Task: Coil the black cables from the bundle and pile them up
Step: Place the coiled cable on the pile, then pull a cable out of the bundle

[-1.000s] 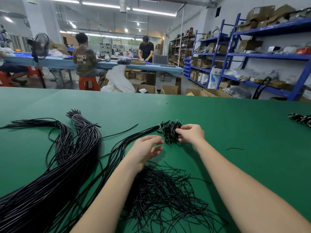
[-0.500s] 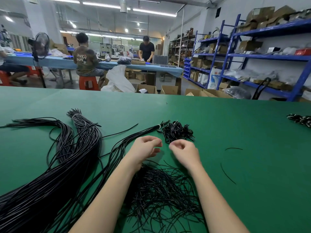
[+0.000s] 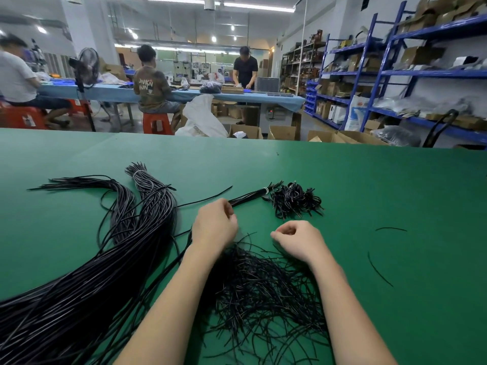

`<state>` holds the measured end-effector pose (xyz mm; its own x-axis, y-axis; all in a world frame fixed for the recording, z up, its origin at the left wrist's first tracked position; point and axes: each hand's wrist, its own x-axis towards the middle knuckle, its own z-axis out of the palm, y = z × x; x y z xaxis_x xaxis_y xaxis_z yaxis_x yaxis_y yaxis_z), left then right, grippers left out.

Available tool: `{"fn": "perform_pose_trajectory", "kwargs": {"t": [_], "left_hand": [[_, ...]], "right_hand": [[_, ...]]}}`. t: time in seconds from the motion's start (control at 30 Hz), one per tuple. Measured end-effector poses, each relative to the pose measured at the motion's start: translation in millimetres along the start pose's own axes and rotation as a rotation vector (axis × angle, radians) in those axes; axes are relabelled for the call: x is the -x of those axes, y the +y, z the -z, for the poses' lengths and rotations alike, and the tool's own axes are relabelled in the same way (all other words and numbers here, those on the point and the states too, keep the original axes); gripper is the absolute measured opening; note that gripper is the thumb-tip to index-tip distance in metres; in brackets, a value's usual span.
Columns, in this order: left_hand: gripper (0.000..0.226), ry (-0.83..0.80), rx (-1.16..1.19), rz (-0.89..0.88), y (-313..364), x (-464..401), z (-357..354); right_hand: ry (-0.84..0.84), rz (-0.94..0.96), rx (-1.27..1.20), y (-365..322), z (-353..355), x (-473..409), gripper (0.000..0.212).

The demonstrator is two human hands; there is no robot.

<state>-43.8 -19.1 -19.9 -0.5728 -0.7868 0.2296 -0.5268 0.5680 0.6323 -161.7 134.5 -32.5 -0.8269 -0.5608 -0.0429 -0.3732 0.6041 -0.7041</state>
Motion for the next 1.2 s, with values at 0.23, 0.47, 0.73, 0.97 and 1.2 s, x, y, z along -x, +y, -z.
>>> {"fn": "perform_pose_trajectory", "kwargs": {"t": [0.23,0.47,0.73,0.97,1.2], "left_hand": [[0.028,-0.103,-0.309,0.050,-10.2,3.4,-0.4],[0.026,-0.095,-0.375,0.093,-8.0,4.8,9.7],[0.012,-0.069,0.476,0.233,5.8,-9.1,29.4],[0.006,-0.219,0.977,0.208,12.6,-10.0,29.0],[0.036,-0.396,-0.265,-0.112,-27.4,-12.8,22.2]], "right_hand": [[-0.031,0.085,0.039,-25.3,-18.3,10.2,0.010],[-0.011,0.181,0.048,-44.4,-33.3,20.0,0.007],[-0.155,0.158,-0.445,-71.7,-40.2,30.4,0.018],[-0.254,0.088,-0.625,-75.1,-43.0,39.2,0.013],[-0.057,-0.127,-1.529,-70.3,-5.3,27.1,0.009]]}}
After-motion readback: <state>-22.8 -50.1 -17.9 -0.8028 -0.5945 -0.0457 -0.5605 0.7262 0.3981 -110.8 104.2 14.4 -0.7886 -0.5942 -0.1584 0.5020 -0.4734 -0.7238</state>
